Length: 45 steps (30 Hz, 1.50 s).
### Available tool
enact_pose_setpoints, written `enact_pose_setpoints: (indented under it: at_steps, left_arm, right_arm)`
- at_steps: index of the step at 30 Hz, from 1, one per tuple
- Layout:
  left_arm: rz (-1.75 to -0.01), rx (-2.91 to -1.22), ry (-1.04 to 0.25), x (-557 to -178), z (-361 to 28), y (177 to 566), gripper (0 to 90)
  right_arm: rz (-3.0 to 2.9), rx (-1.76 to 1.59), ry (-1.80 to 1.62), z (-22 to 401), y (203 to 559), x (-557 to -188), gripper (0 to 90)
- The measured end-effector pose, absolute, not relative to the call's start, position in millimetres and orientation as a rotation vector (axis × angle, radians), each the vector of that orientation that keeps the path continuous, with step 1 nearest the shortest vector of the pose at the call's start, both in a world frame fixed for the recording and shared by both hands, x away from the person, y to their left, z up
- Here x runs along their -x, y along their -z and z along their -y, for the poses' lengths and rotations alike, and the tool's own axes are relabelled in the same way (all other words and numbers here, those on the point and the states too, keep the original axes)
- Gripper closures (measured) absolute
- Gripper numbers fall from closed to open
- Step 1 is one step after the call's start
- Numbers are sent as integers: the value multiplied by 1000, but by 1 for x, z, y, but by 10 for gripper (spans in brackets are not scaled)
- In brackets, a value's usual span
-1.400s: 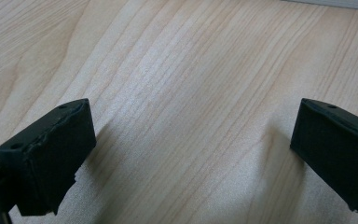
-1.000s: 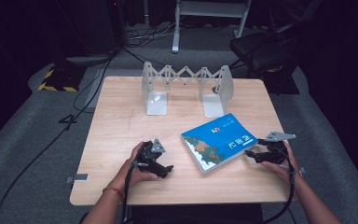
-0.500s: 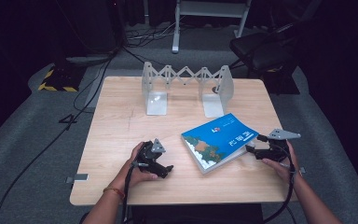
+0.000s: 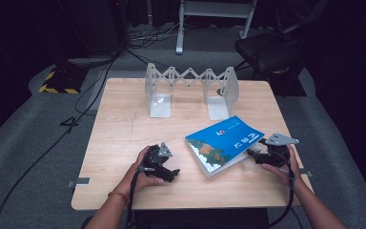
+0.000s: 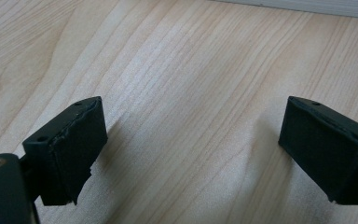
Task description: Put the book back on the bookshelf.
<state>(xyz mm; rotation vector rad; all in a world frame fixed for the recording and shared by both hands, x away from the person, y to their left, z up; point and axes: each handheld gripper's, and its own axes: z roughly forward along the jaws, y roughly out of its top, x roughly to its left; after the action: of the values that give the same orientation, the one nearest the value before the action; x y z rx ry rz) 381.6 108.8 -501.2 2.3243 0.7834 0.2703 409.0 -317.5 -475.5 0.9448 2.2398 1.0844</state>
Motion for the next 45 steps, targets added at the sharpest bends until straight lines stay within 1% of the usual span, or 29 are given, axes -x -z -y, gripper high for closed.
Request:
enact_pose_setpoints:
  at_steps: [5, 7, 8, 9, 10, 11, 13, 14, 16, 24, 26, 29, 31, 35, 38, 45]
  left_arm:
    - [-784, -2324, -270, -380, -107, 501, 78]
    - [-779, -2330, -265, -380, -106, 500, 85]
    - [-767, -2325, -265, -380, -106, 500, 111]
    - [-757, -2317, -285, -379, -105, 498, 160]
    - [-757, -2308, -325, -378, -104, 497, 187]
    - [-756, -2291, -345, -378, -102, 494, 154]
    - [-734, -2255, -353, -376, -99, 489, 173]
    - [-719, -2241, -350, -376, -97, 485, 159]
    - [-689, -2233, -333, -375, -89, 480, 158]
    - [-530, -2237, -331, -373, -36, 465, 161]
    - [-509, -2219, -366, -372, -27, 459, 151]
    - [-507, -2192, -351, -374, -25, 453, 150]
    - [-482, -2203, -344, -373, -26, 451, 185]
    - [-456, -2220, -319, -367, -28, 452, 168]
    - [-424, -2272, -347, -362, -23, 457, 168]
    - [-411, -2279, -378, -369, -4, 461, 169]
  right_arm:
    - [-2315, -910, -1070, 307, 483, -406, 300]
    - [-2329, -892, -1072, 301, 485, -403, 284]
    - [-2329, -886, -1079, 299, 483, -402, 284]
    - [-2328, -887, -1093, 297, 483, -401, 283]
    - [-2325, -892, -1110, 295, 481, -400, 283]
    - [-2327, -903, -1123, 293, 481, -400, 283]
    - [-2329, -913, -1135, 291, 480, -400, 282]
    - [-2327, -912, -1138, 290, 479, -400, 282]
    - [-2314, -930, -1163, 288, 476, -401, 282]
    - [-2279, -980, -1207, 283, 464, -404, 282]
    - [-2273, -1014, -1232, 283, 462, -405, 284]
    - [-2272, -997, -1219, 281, 461, -404, 290]
    - [-2273, -996, -1221, 281, 460, -404, 290]
    - [-2268, -1006, -1228, 281, 459, -405, 291]
    - [-2261, -1015, -1244, 280, 457, -406, 291]
    - [-2244, -1019, -1252, 277, 453, -408, 291]
